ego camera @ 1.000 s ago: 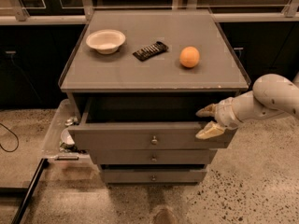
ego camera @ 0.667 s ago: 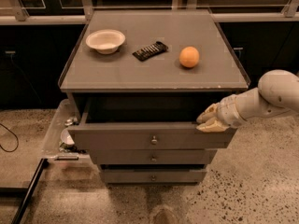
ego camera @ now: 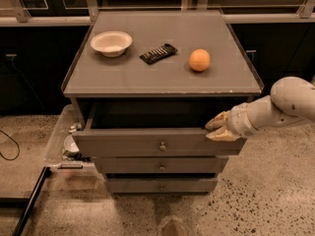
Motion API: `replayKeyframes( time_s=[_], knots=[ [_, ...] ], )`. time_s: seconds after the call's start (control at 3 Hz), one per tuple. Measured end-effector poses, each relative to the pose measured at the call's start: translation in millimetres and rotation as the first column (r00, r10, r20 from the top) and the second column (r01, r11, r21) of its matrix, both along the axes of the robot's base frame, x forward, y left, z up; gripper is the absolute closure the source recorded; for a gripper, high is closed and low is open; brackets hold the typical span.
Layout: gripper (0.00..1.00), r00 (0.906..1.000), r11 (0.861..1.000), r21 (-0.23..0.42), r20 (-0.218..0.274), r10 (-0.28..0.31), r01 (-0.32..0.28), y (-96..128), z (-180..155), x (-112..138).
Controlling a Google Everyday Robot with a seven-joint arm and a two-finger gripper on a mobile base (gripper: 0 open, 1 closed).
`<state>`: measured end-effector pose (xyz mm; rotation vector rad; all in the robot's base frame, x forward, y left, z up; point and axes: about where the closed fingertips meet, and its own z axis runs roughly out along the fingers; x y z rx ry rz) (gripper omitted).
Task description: Close top drawer
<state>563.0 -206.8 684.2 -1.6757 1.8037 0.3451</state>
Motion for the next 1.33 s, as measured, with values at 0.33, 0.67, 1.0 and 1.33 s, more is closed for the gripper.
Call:
replayKeyframes(
  time_s=[0.33,0.67,1.0,1.33],
  knots=[
    [0.89,0.999,1.0,-0.001,-0.032,-0.03,0.03,-7.5,-3.4,-29.4],
    [1.0,0.9995,0.999,-0.016,-0.012,-0.031,0.03,-10.7,0.1,-52.3],
    [1.0,0.9994,0.999,-0.016,-0.014,-0.031,0.031,-10.8,-0.5,-52.8],
    [1.0,0.9969,0.998,-0.031,-0.058,-0.054,0.052,-12.2,-33.0,-43.1]
  ],
)
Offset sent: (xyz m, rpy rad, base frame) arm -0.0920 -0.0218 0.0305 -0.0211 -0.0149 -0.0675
